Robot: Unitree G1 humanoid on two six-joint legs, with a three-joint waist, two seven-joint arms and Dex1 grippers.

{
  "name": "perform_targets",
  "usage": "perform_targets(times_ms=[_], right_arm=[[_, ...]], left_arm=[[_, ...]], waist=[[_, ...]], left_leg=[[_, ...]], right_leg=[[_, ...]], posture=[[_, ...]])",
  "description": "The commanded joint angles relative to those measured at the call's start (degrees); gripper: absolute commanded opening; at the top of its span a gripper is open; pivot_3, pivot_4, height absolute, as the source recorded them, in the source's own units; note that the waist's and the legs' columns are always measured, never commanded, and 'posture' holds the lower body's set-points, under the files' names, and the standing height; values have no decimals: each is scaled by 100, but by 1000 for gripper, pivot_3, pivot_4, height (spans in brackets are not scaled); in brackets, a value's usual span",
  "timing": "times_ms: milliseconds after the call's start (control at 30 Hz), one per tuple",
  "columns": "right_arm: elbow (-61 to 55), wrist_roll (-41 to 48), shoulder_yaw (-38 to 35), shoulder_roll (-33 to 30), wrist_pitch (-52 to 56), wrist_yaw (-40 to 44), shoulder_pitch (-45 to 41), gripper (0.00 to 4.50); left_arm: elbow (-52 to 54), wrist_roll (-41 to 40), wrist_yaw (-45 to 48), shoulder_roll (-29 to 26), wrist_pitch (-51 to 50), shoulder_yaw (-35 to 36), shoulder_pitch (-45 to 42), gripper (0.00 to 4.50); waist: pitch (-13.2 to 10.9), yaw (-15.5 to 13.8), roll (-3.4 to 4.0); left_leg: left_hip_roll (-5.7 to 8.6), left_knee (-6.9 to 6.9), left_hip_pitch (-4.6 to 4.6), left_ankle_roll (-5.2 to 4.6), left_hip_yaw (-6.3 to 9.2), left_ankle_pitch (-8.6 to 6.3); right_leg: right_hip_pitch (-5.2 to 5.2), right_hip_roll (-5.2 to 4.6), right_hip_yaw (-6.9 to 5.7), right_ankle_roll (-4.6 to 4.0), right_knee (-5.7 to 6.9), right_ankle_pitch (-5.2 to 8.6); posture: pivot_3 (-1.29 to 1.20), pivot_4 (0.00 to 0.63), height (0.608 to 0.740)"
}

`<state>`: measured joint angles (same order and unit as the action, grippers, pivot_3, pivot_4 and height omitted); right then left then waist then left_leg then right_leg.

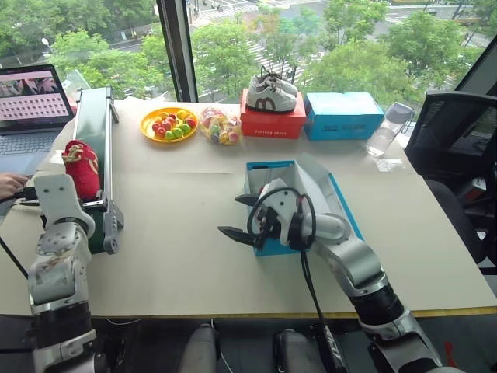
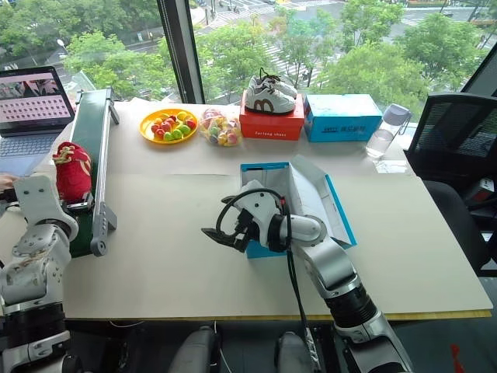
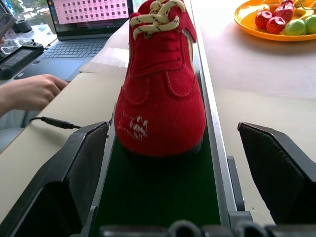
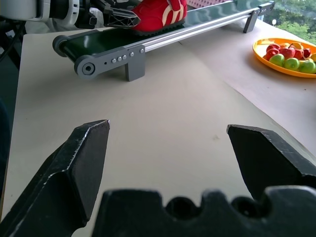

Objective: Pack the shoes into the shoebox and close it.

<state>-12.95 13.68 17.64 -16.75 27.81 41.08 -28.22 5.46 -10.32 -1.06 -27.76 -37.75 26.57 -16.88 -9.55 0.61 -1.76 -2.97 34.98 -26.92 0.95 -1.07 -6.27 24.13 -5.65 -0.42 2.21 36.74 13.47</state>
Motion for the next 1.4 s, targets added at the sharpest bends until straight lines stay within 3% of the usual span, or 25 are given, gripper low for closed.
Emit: perform_targets(times_ms=[33,267,567,833,1067,1200,1400], right_arm=[[-119,-9,-30,-1,-35,-15,-5,4478],[-111,-7,-64,-12,-35,-14,-53,4478],[-15,-19,-144,-56,-96,-4,-177,4500],[12,-37,-141,-61,-123,-13,-186,4500],[50,-83,-162,-51,-127,-35,-194,4500],[100,-138,-182,-47,-122,-71,-197,4500],[336,-16,-473,176,52,-397,-367,4500]], left_arm=[[2,71,-51,-135,142,197,-53,4500],[-210,-538,-160,314,-1062,603,-190,4500],[60,-606,-141,399,-1332,542,-231,2113],[9,-619,-199,417,-1229,639,-316,2113],[-13,-656,-197,483,-994,690,-374,917],[234,-907,-53,794,-16,790,-677,917],[1080,-1613,646,1336,729,241,-931,917]], waist=[[0,2,0],[0,-3,0],[1,-40,2],[2,-43,2],[2,-42,2],[-1,-77,-6],[-10,-126,-28]], left_leg=[[0,0,0,0,0,0],[0,0,2,0,0,0],[0,-7,69,40,0,-23],[-1,-12,79,44,0,-24],[-1,-13,79,45,0,-24],[-3,-13,76,46,1,-24],[-3,-8,51,48,0,-21]], right_leg=[[0,0,0,0,0,0],[-2,0,0,0,1,0],[-53,0,0,-2,7,9],[-61,0,0,5,7,16],[-61,0,0,5,7,17],[-61,0,-3,4,4,17],[-58,-1,-8,-6,-17,5]], posture=[[0,150,738],[0,150,738],[0,150,738],[0,150,738],[0,150,738],[0,150,738],[0,150,738]])
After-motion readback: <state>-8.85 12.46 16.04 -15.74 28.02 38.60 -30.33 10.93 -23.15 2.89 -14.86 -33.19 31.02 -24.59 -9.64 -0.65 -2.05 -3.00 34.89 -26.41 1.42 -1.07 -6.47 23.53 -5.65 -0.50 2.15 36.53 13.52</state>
